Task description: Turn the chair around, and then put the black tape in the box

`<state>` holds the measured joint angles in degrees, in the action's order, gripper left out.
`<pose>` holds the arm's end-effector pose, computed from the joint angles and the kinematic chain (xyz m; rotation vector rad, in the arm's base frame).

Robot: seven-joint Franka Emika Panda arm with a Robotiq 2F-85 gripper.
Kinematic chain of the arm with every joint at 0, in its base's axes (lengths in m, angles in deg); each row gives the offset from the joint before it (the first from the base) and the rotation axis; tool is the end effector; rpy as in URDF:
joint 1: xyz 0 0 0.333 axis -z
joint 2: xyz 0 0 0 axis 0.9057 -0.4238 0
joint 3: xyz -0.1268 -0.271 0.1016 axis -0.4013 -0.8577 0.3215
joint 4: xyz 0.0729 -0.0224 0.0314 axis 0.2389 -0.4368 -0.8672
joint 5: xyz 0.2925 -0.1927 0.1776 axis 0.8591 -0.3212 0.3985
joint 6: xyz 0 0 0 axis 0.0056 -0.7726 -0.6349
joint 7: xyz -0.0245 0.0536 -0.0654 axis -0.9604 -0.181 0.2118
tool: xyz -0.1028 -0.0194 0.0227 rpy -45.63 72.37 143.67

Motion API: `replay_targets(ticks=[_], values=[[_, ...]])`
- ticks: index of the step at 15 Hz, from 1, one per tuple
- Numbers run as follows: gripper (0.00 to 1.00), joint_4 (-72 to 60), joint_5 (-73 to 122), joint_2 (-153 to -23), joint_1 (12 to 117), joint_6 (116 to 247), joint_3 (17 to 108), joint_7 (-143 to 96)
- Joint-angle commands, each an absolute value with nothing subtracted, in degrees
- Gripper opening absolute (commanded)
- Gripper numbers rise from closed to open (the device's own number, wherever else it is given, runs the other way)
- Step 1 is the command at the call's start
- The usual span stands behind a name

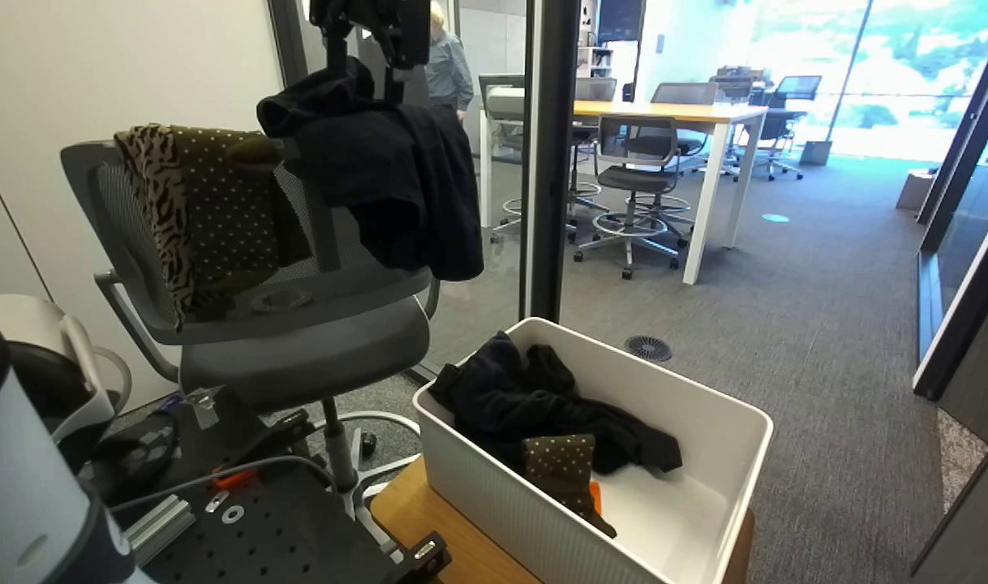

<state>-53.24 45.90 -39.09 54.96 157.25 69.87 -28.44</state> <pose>0.3703 0.1141 0.5057 -2.8563 -0.1898 -0.0228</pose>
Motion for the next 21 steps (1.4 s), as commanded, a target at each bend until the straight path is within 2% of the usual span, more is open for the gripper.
replay_targets(ticks=[1,10,20,21], values=[[1.0,-51.1,54.5,-39.7,52.6,157.7,71.6,-25.6],[1.0,-53.3,61.2,-43.5,49.4,157.4,75.9,-27.1],[1.0,-54.6,57.0,-49.6,49.8,160.9,78.7,-25.5],[0.92,-54.8,56.8,-49.7,49.7,161.4,78.8,-25.7]])
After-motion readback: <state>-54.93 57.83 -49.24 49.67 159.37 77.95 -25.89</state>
